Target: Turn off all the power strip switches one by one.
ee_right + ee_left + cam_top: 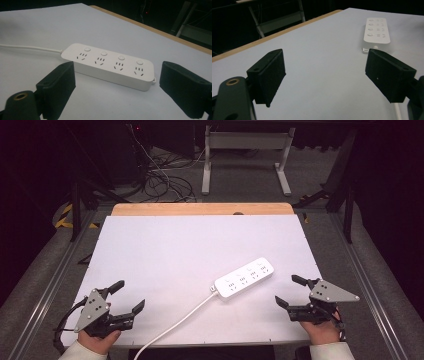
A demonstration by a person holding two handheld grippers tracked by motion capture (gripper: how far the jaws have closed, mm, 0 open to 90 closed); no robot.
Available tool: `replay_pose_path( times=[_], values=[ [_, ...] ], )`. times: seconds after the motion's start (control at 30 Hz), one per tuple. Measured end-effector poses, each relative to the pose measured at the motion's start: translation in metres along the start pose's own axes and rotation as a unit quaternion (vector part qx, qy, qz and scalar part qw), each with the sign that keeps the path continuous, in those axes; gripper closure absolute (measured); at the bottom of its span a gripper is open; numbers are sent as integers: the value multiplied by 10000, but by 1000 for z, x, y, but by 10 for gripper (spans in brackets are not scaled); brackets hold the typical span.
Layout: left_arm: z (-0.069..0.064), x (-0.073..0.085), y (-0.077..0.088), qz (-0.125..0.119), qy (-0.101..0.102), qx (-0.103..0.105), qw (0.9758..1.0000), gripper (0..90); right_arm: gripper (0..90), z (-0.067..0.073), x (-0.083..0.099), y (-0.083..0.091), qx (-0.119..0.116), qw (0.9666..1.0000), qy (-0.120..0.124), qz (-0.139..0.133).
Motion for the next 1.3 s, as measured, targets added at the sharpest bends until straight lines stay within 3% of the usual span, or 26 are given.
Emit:
replay_pose_path(
  times=[0.5, 0.7, 0.87, 0.97, 1.3],
  values=[
    [-1, -1, 1, -37, -66, -47, 10000, 169, 138, 1, -3, 1, 26, 10000, -1, 37],
    [-1, -1, 0, -20, -94, -64, 9999, 169, 184, 3, -11, -3, -32, 9999, -46, 125],
    [-1, -1, 0, -18, -103, -73, 9999, 169, 274, 5, -22, -7, 32, 9999, -55, 128],
    [-1, -1, 0, -21, -104, -71, 9999, 169, 320, 6, -31, -14, -116, 9997, -159, 156],
    [-1, 0, 0, -22, -59, -45, 10000, 170, 367, 11, -52, -37, -335, 9992, -17, 228]
  ],
)
Point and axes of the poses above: each handheld gripper's, and its own axes: y roughly backward along the jaws, x roughly out of its underside, z roughly to its left, the point moved 5 cm from there along -y, roughly forward along the jaws, and after that the axes turned 2 degrees about y, right-handed, at the moved point
